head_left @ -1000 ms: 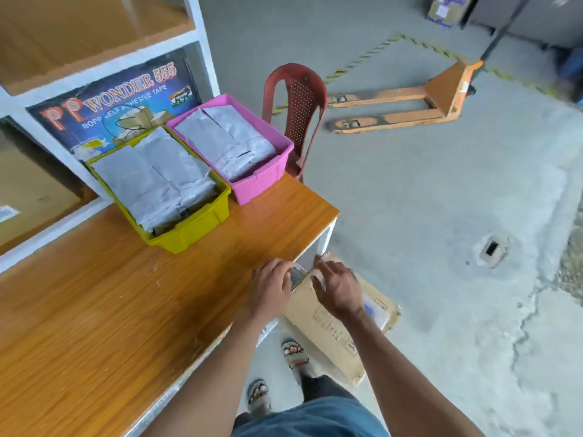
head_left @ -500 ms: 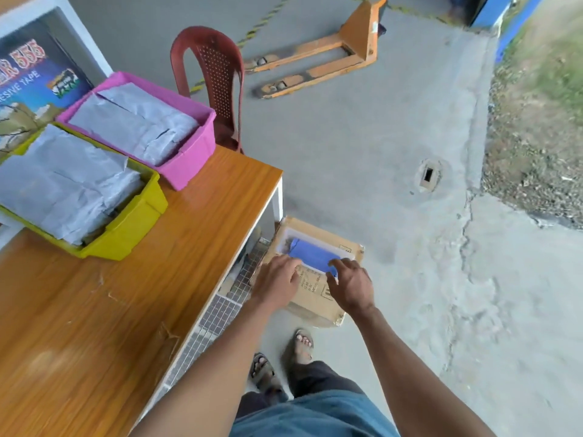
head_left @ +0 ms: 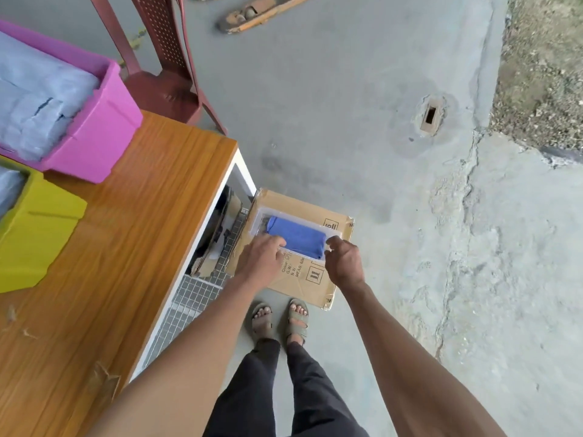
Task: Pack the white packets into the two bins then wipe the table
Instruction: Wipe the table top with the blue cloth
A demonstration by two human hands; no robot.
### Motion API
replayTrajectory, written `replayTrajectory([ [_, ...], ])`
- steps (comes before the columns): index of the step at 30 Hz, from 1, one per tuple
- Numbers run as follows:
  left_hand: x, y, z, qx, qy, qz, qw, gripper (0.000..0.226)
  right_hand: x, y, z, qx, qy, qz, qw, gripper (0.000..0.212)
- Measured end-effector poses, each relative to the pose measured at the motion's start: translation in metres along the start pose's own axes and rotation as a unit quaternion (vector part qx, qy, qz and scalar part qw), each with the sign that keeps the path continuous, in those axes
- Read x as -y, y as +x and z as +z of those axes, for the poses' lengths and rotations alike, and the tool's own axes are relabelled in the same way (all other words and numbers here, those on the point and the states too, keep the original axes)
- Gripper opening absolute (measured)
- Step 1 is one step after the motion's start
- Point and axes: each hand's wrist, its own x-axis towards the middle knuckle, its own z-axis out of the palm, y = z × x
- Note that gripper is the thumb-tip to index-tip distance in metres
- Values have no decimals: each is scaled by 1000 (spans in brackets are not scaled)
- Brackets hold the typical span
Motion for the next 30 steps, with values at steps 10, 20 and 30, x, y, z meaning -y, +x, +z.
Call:
replayTrajectory([
  [10,14,88,82,82,-13,3,997,31,-24,79,71,95,20,154,983,46],
  [20,21,120,115,97,17,0,995,37,-21,94,109,-9,91,214,973,30],
  [30,13,113,94,64,-23,77,995,52,-9,90,82,-5,298,277,913,12],
])
